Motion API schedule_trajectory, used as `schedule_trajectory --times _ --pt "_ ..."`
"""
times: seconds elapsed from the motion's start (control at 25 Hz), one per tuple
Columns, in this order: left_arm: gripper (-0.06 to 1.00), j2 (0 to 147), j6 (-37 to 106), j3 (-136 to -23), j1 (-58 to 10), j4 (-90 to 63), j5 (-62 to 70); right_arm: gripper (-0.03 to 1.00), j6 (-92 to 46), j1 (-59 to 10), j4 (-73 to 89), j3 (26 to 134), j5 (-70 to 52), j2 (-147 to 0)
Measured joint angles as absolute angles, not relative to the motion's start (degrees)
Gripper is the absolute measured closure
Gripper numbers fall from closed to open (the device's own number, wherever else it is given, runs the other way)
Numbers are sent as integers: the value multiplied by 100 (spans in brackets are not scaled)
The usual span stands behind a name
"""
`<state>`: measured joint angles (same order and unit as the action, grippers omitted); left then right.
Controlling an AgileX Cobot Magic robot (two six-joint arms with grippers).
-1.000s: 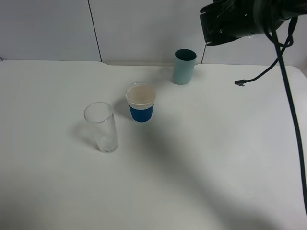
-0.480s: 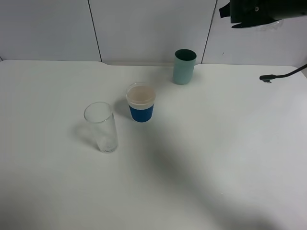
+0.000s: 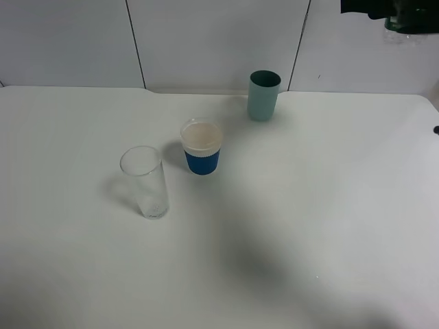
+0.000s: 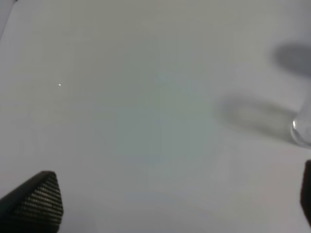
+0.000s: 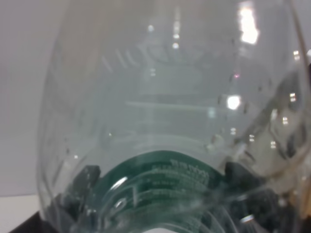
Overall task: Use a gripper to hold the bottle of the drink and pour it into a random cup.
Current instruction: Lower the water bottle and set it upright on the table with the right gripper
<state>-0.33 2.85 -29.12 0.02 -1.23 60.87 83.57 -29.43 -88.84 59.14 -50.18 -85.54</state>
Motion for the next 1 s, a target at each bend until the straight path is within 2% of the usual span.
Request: schedule_trajectory --times 0.16,0.44,1.0 --pt "-5 -33 285 -2912 2 -123 6087 44 7628 -2885 -8258 5865 -4740 -8256" --pt "-5 -33 285 -2912 2 -123 6087 44 5389 -2788 -6965 5847 -3871 -7989" --pt "-5 -33 285 -2912 2 -123 6087 44 229 -1843 -2297 5836 -1913 -7861"
